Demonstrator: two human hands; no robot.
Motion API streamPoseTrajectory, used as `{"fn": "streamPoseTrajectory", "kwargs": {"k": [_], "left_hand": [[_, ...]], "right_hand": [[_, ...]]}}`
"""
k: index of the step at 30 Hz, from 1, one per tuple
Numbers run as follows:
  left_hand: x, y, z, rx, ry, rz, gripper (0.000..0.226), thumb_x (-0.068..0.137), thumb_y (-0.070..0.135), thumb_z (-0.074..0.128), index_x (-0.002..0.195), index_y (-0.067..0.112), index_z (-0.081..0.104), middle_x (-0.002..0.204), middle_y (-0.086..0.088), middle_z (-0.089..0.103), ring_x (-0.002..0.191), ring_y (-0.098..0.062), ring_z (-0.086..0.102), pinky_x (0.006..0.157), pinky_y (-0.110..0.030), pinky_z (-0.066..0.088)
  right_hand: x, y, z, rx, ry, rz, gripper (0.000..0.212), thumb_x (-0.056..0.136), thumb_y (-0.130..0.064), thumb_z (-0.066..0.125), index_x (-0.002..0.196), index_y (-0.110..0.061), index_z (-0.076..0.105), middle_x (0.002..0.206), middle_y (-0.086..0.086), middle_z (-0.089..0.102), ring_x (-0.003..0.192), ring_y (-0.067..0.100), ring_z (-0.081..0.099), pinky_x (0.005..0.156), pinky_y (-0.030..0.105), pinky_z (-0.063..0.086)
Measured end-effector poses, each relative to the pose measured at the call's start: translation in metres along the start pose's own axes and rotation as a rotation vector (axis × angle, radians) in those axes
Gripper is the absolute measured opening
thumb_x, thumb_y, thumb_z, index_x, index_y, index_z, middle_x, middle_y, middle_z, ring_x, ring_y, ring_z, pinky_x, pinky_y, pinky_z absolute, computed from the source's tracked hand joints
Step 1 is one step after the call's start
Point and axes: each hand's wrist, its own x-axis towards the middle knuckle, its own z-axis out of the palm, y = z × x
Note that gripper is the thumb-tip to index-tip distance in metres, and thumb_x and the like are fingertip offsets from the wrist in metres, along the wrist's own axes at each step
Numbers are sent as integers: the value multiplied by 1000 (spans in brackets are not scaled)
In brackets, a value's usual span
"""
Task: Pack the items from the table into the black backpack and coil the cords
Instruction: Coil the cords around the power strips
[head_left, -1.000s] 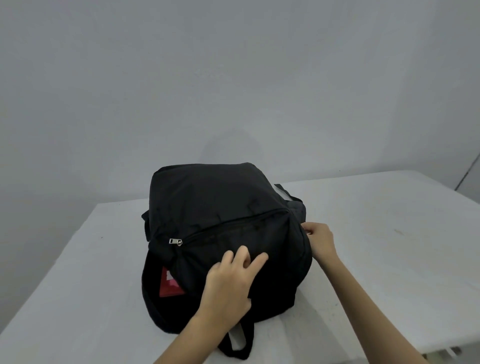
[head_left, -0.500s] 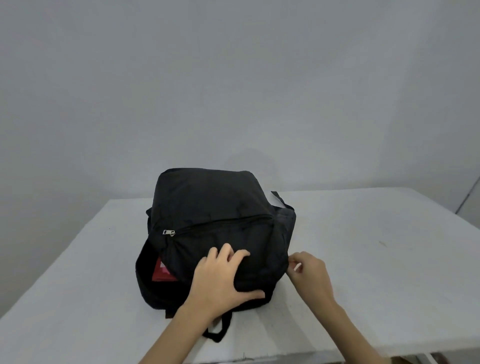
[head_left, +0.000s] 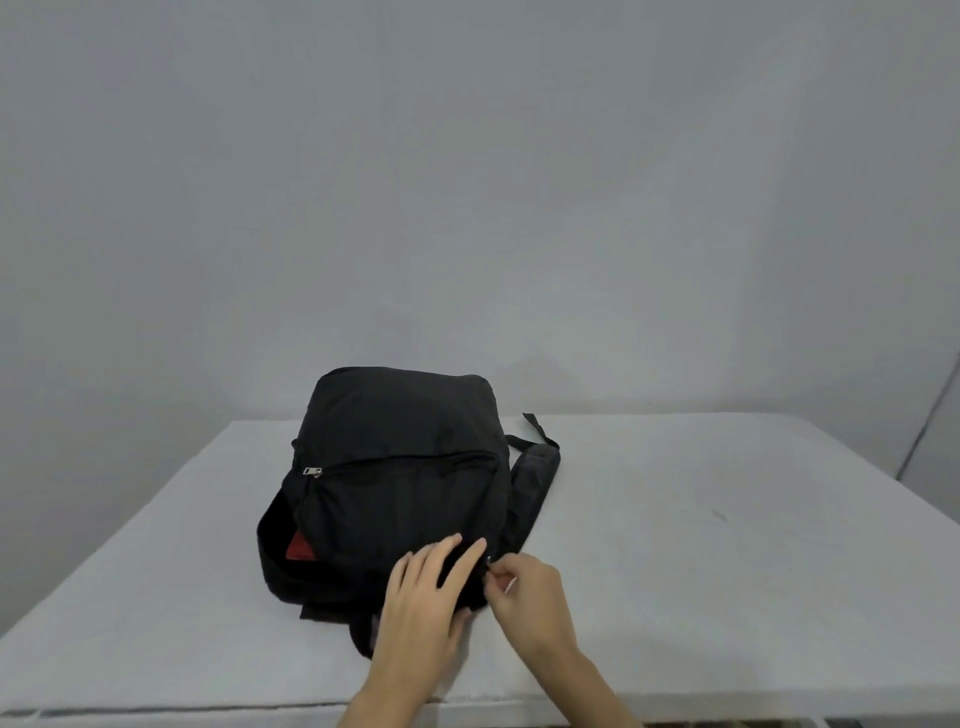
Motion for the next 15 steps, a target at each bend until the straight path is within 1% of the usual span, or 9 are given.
{"fn": "streamPoseTrajectory", "kwargs": {"k": [2,3,5,6,7,9,11,13,15], "left_hand": [[-4,0,2,16,65,-9,96,44,12,91,128,27,47,116,-2,62,109,-12,47,101,-35,35],[-6,0,2,26,85,-18,94,46,12,92,127,27,47,115,-2,63,109,-12,48,101,-39,39],[-6,3,0,56,100,-28,85,48,17,91,121,30,49,113,-3,65,105,-17,56,92,-47,48],[-6,6,-2,83,116,-26,74,54,20,88,116,31,50,112,-4,65,100,-21,61,87,-50,51],[-4,8,-2,110,141,-18,57,62,24,80,111,32,51,111,-4,66,94,-24,65,84,-51,52],[-2,7,-3,136,192,-26,25,74,28,57,99,30,54,106,-3,66,87,-26,66,80,-47,54],[0,2,-2,95,234,-11,13,77,24,53,87,24,61,100,-4,68,80,-24,66,72,-39,56],[2,-3,-1,56,261,11,13,80,21,56,78,18,68,95,-5,70,75,-22,65,61,-31,55],[2,-5,-2,34,279,26,16,81,21,57,76,16,73,95,-5,71,74,-20,66,59,-27,55]], "right_hand": [[-6,-1,0,60,-23,-4,13,88,-20,59,91,-15,71,85,-1,67,74,10,59,69,17,46],[-9,-2,-1,91,-34,-3,12,88,-20,60,91,-16,71,83,-2,67,70,8,59,67,16,45],[-10,-2,-1,140,-49,-16,10,88,-20,61,90,-19,71,81,-4,65,68,8,59,66,16,47],[-12,-3,1,161,-61,-25,9,89,-20,61,88,-20,70,81,-4,65,68,10,60,67,20,49],[-13,-3,1,183,-73,-33,9,89,-19,60,85,-22,68,80,-3,64,68,13,61,68,24,51],[-15,-4,5,220,-92,-50,10,90,-19,61,83,-24,66,81,0,65,68,17,62,68,31,53],[-17,-1,7,252,-109,-60,7,90,-20,61,89,-25,67,86,1,66,69,16,62,70,33,53],[-19,4,5,299,-149,-51,15,91,-21,60,104,-19,68,93,2,64,66,8,61,66,27,52],[-22,5,2,371,-250,-15,28,94,-21,55,120,-15,61,102,6,63,64,1,60,58,15,47]]}}
